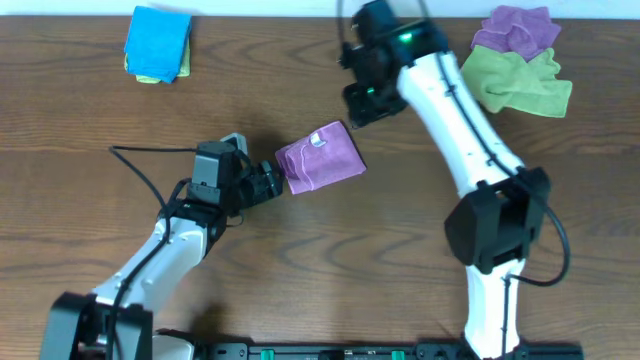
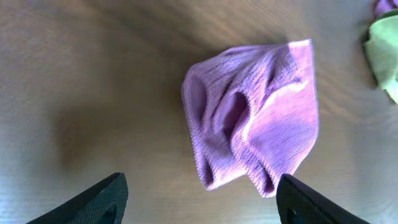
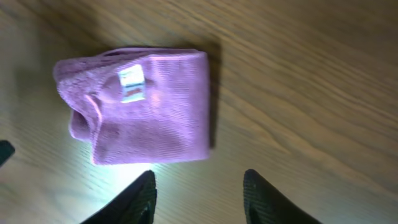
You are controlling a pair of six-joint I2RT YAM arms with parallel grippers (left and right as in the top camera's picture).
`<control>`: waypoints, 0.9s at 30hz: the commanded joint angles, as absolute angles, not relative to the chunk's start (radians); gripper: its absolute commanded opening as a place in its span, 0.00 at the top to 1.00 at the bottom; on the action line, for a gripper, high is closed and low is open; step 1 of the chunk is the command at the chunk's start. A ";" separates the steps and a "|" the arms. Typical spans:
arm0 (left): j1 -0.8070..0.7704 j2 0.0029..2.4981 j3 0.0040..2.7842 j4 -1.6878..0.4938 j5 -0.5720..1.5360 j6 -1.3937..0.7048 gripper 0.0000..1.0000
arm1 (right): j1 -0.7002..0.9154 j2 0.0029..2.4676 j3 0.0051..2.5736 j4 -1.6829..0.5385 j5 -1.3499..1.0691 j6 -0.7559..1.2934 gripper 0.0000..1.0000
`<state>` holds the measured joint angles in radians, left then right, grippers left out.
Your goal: Fold the cloth
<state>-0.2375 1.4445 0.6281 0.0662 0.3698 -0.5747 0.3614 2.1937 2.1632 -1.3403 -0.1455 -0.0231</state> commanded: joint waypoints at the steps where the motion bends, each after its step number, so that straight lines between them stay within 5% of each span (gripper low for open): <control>1: -0.236 1.488 0.630 0.107 0.404 -0.554 0.21 | 0.316 2.190 2.162 -1.349 -0.238 -0.070 0.60; 17: -0.253 1.677 0.630 0.293 0.529 -0.573 0.20 | 0.284 2.197 2.055 -1.295 -0.323 -0.178 0.56; 18: -0.257 1.682 0.630 0.299 0.528 -0.573 0.20 | 0.284 2.197 2.032 -1.280 -0.323 -0.178 0.58; 21: -0.269 1.687 0.630 0.321 0.524 -0.573 0.19 | 0.284 2.197 1.969 -1.245 -0.323 -0.178 0.98; 27: -0.270 1.690 0.630 0.335 0.513 -0.573 0.19 | 0.282 2.198 1.859 -1.137 -0.322 -0.174 0.98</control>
<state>-0.2687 1.6798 0.6281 0.3267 0.5171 -0.5758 0.2890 2.1944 1.8919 -1.1580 -0.3073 -0.1658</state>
